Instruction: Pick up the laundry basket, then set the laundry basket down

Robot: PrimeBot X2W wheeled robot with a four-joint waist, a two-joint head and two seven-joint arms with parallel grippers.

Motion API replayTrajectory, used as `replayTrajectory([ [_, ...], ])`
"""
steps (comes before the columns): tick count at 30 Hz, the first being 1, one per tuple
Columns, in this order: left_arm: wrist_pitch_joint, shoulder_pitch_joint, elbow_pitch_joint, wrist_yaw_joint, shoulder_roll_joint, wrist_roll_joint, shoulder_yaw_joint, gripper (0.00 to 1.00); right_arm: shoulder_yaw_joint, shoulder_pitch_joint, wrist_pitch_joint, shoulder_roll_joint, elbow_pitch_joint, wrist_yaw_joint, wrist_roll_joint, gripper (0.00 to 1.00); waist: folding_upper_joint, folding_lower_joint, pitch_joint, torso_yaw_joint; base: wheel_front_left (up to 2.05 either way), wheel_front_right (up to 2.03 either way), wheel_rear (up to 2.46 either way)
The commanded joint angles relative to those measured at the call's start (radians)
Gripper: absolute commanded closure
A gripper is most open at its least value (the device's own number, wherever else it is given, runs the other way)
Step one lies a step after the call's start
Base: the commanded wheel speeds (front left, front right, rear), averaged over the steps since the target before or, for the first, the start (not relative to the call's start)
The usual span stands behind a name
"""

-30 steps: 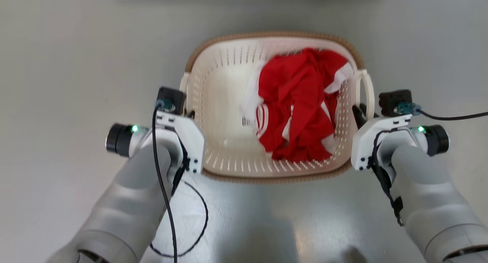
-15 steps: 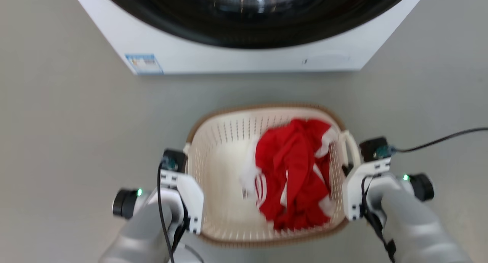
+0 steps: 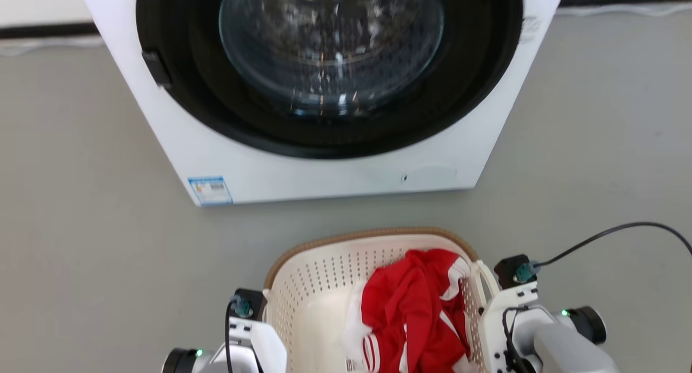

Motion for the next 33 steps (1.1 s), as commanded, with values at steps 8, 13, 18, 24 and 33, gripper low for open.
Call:
replayTrajectory([
  [8, 0.006, 0.041, -0.027, -0.014, -0.006, -0.037, -0.018, 1.00, 0.049, 0.058, 0.029, 0.020, -0.032, 0.007, 0.045, 1.00, -0.0001, 0.0000, -0.112, -0.022, 0.00, 0.00, 0.00],
  [13, 0.016, 0.042, -0.028, -0.011, -0.006, -0.046, -0.039, 1.00, 0.060, 0.071, 0.042, 0.020, -0.038, 0.007, 0.071, 1.00, -0.0001, 0.0000, -0.127, -0.021, 0.00, 0.00, 0.00],
  [18, 0.026, 0.038, -0.023, -0.011, -0.006, -0.051, -0.060, 1.00, 0.073, 0.082, 0.055, 0.020, -0.043, 0.007, 0.102, 1.00, -0.0001, 0.0000, -0.134, -0.020, 0.00, 0.00, 0.00],
  [24, 0.029, 0.036, -0.027, -0.007, -0.006, -0.059, -0.077, 1.00, 0.095, 0.091, 0.063, 0.020, -0.045, 0.007, 0.118, 1.00, -0.0001, 0.0000, -0.132, -0.017, 0.00, 0.00, 0.00],
  [33, 0.023, 0.028, -0.026, 0.003, -0.006, -0.079, -0.096, 1.00, 0.126, 0.088, 0.068, 0.020, -0.051, 0.007, 0.143, 1.00, -0.0001, 0.0000, -0.125, -0.019, 0.00, 0.00, 0.00],
])
